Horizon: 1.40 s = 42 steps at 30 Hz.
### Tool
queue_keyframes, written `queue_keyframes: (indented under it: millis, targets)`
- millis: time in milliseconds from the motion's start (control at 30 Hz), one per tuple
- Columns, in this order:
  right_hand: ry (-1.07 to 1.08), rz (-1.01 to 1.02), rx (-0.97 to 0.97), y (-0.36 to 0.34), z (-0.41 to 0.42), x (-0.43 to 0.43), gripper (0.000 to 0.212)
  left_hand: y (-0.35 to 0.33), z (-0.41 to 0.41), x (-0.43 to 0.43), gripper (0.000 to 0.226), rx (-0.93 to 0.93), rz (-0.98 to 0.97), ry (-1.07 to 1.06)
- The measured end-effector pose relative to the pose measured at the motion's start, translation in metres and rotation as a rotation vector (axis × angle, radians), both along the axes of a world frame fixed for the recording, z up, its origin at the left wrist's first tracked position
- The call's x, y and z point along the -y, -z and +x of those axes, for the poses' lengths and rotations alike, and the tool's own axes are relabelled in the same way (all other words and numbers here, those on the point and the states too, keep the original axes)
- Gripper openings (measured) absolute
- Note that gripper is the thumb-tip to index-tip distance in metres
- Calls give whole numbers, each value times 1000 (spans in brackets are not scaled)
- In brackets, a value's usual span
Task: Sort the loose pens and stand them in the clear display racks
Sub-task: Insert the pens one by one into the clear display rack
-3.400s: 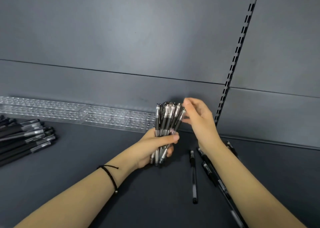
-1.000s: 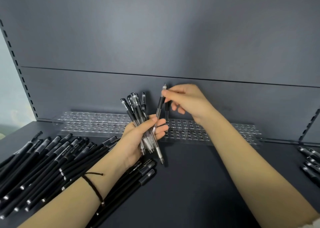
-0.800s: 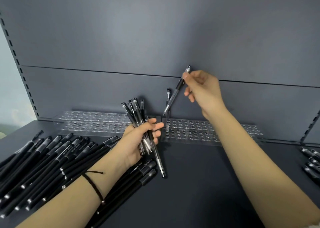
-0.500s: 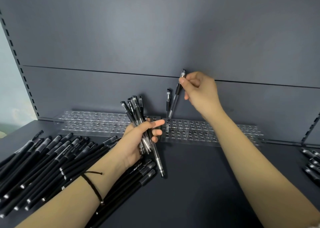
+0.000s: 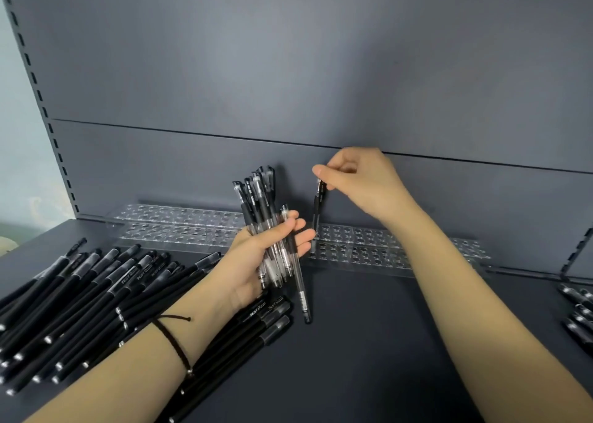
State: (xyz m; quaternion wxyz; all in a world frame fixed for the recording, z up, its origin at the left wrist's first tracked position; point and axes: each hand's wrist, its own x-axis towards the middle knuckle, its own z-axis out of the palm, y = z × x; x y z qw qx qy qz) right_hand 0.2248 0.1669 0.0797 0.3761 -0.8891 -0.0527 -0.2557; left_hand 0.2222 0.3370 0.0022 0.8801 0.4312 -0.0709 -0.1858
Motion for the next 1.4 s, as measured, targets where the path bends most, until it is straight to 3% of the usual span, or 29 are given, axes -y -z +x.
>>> queue_keyframes:
  millis: [167,367,500,633,800,1033,1200,1400]
  targets:
    - [-238,-148,-282,-4,-15,-19,23,-2,-4,-1,29,138,88,12]
    - [-249,-48,-358,-1,-14,-18,16,-1,-5,1,31,176,100,10]
    - [-182,264,-252,-1,-7,-9,13,-2,-4,3,27,80,67,11]
    - [-31,419,80,-9,0,8,16,5,3,2,21,11,102,-67]
    - [90,227,291,-14,4,28,12,12,8,1,17,57,245,-136]
    - [76,42,244,2,13,20,10,10,7,2,15,99,317,-102]
    - [9,-97,51,12,14,9,3,10,6,2,15,89,300,-95]
    - [88,-122,29,10,8,5,28,6,2,2,19,92,246,-36]
